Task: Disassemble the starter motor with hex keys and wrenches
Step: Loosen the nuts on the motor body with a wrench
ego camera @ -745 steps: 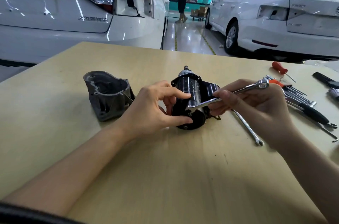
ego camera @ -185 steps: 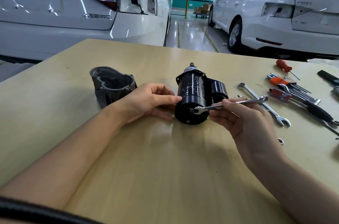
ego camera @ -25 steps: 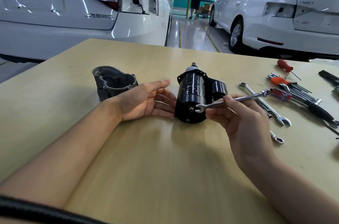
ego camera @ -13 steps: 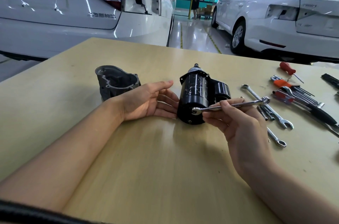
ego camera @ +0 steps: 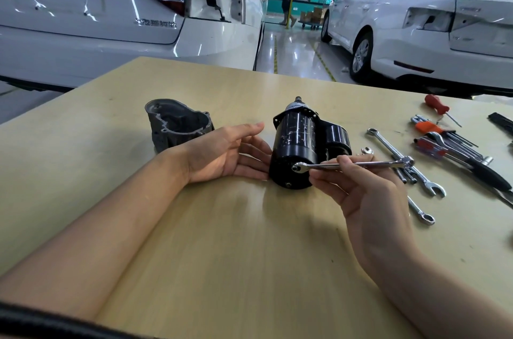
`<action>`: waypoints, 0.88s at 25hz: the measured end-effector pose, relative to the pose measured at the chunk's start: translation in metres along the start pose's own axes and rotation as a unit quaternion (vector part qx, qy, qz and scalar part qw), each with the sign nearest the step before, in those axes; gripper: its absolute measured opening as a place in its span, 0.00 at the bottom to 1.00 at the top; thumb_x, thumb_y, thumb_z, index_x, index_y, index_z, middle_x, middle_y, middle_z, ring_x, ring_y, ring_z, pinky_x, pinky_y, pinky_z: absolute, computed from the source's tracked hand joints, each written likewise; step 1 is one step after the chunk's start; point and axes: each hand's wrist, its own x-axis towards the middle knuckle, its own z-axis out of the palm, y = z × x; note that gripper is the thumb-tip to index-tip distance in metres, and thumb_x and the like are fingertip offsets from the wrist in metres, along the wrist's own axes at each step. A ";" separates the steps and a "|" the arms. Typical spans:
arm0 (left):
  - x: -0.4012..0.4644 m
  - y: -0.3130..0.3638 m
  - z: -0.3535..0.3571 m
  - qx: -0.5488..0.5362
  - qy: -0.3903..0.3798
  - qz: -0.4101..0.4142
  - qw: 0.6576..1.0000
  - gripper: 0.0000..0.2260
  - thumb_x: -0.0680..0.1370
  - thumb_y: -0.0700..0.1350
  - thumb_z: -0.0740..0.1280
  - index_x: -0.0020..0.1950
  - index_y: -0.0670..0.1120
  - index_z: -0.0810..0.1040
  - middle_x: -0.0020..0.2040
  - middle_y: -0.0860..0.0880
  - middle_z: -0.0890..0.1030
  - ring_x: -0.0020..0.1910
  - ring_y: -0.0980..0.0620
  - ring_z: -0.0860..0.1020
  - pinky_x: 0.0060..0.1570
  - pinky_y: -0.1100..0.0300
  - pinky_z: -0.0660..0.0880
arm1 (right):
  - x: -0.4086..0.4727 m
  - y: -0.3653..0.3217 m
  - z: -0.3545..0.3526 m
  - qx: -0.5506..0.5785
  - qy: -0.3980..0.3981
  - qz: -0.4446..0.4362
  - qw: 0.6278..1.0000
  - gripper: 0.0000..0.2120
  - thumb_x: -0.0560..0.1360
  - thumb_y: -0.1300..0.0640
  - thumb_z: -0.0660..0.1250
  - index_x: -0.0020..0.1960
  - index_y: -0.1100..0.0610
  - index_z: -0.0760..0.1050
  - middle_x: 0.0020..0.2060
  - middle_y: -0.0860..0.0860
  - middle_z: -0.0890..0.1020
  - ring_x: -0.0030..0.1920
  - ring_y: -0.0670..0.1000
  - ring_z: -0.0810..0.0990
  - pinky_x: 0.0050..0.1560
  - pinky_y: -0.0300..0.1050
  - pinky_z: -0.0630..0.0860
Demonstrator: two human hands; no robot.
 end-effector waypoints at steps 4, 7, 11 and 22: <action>-0.001 0.000 0.001 0.004 0.000 0.000 1.000 0.19 0.74 0.55 0.64 0.48 0.38 0.78 0.45 0.40 0.82 0.46 0.44 0.82 0.48 0.54 0.81 | -0.001 0.002 -0.001 -0.031 -0.018 -0.028 0.999 0.06 0.77 0.66 0.63 0.42 0.62 0.74 0.32 0.56 0.83 0.38 0.57 0.84 0.42 0.46 0.81; -0.002 0.001 0.002 0.008 0.001 0.000 1.000 0.18 0.74 0.55 0.64 0.47 0.39 0.78 0.45 0.40 0.82 0.46 0.45 0.82 0.47 0.54 0.81 | -0.001 0.000 0.003 -0.132 -0.048 -0.133 0.981 0.03 0.76 0.64 0.66 0.43 0.59 0.77 0.32 0.53 0.84 0.35 0.51 0.84 0.41 0.40 0.80; -0.003 0.001 0.005 0.010 0.006 0.009 1.000 0.16 0.74 0.52 0.65 0.48 0.39 0.76 0.43 0.42 0.81 0.43 0.48 0.82 0.47 0.55 0.81 | 0.003 -0.006 0.021 -0.363 -0.151 -0.353 0.849 0.01 0.73 0.61 0.71 0.43 0.56 0.81 0.35 0.49 0.82 0.35 0.47 0.81 0.39 0.40 0.78; -0.007 0.010 0.019 0.045 0.084 -0.017 0.995 0.18 0.75 0.57 0.65 0.43 0.42 0.76 0.36 0.46 0.78 0.36 0.51 0.78 0.36 0.59 0.78 | 0.006 -0.009 0.029 -0.540 -0.250 -0.564 0.573 0.05 0.77 0.63 0.66 0.47 0.63 0.82 0.38 0.56 0.78 0.38 0.54 0.76 0.39 0.44 0.72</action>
